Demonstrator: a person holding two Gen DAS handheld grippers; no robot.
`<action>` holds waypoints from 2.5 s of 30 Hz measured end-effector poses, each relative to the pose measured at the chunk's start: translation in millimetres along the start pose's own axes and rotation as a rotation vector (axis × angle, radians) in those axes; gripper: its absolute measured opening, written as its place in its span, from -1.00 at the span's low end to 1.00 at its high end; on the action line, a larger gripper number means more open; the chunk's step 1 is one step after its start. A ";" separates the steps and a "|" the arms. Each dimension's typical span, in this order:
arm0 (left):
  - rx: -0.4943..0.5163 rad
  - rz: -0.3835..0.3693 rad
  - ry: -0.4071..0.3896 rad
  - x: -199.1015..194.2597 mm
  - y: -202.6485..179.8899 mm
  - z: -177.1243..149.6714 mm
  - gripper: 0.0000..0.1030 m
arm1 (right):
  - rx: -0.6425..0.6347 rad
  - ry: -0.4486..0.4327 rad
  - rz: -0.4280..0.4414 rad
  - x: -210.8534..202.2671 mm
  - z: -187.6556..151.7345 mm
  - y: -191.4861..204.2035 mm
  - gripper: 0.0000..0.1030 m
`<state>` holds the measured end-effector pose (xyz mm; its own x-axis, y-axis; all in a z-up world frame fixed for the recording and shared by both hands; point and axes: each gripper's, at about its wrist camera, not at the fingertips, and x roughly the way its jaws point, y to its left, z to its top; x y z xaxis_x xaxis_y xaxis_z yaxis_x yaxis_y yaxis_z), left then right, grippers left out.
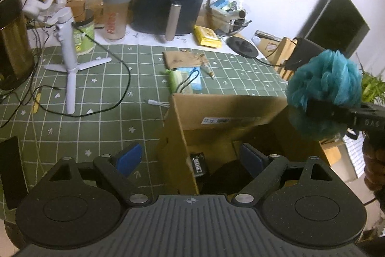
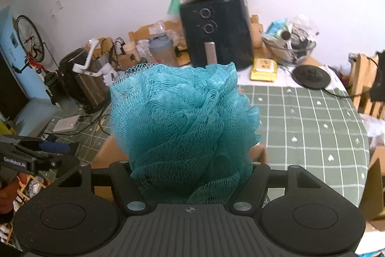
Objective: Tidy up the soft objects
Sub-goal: 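Lower the blue loofah into the box and open the right gripper, then move the right gripper to the white elastic strap on the mat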
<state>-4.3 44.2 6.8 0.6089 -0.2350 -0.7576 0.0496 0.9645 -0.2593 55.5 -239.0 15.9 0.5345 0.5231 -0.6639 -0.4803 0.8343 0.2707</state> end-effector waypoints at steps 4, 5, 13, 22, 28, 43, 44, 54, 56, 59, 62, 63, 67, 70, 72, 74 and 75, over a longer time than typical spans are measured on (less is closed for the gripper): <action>-0.011 0.002 -0.004 -4.0 4.0 -5.1 0.73 | -0.013 0.015 -0.005 7.0 3.2 5.6 0.50; -0.016 0.002 -0.003 -4.8 5.3 -6.8 0.73 | -0.015 0.039 -0.017 12.0 2.0 6.7 0.64; -0.052 0.004 0.009 -5.8 11.5 -13.8 0.73 | -0.048 0.193 -0.088 37.9 -22.0 13.2 0.95; -0.044 0.013 0.013 -1.7 11.2 -8.4 0.73 | -0.035 0.200 -0.112 30.0 -25.8 15.5 1.00; -0.041 0.014 0.022 5.2 13.1 -3.1 0.73 | -0.021 0.201 -0.149 21.7 -30.9 9.1 1.00; 0.039 -0.012 0.056 24.8 -6.5 13.9 0.73 | 0.058 0.176 -0.298 7.4 -35.4 -20.8 1.00; 0.043 -0.013 0.055 25.5 -7.7 15.2 0.73 | 0.052 0.180 -0.320 8.4 -35.1 -22.7 1.00; 0.020 -0.001 0.039 31.3 -6.0 28.5 0.73 | 0.040 0.155 -0.385 20.5 -16.8 -42.1 1.00; 0.011 0.002 0.033 31.8 -4.7 31.6 0.73 | 0.019 0.130 -0.392 22.3 -11.2 -46.8 1.00; -0.001 0.011 0.024 32.0 -3.4 37.3 0.73 | -0.021 0.106 -0.396 27.7 -0.7 -53.9 1.00; -0.015 0.019 0.019 33.7 -3.2 41.8 0.73 | -0.062 0.101 -0.385 35.3 11.3 -62.9 1.00; -0.019 0.022 0.018 34.5 -2.9 42.9 0.73 | -0.070 0.100 -0.380 38.7 15.8 -67.2 1.00; -0.040 0.032 0.022 37.8 -1.7 45.2 0.73 | -0.089 0.127 -0.316 53.7 30.8 -83.2 1.00; -0.050 0.036 0.023 39.1 -2.7 46.1 0.72 | -0.103 0.149 -0.273 66.2 39.9 -96.1 1.00; -0.057 0.042 0.024 39.8 -3.0 46.9 0.73 | -0.102 0.156 -0.252 73.8 46.3 -104.2 1.00; -0.065 0.048 0.026 41.0 -2.9 47.5 0.73 | -0.099 0.160 -0.222 81.5 53.3 -111.8 1.00; -0.070 0.053 0.026 41.7 -2.6 47.9 0.73 | -0.098 0.163 -0.208 85.8 56.7 -115.3 1.00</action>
<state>58.9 37.7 4.5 0.5881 -0.1881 -0.7866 -0.0379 0.9651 -0.2591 196.1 -280.4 -32.7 0.5135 0.3005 -0.8038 -0.4409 0.8960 0.0533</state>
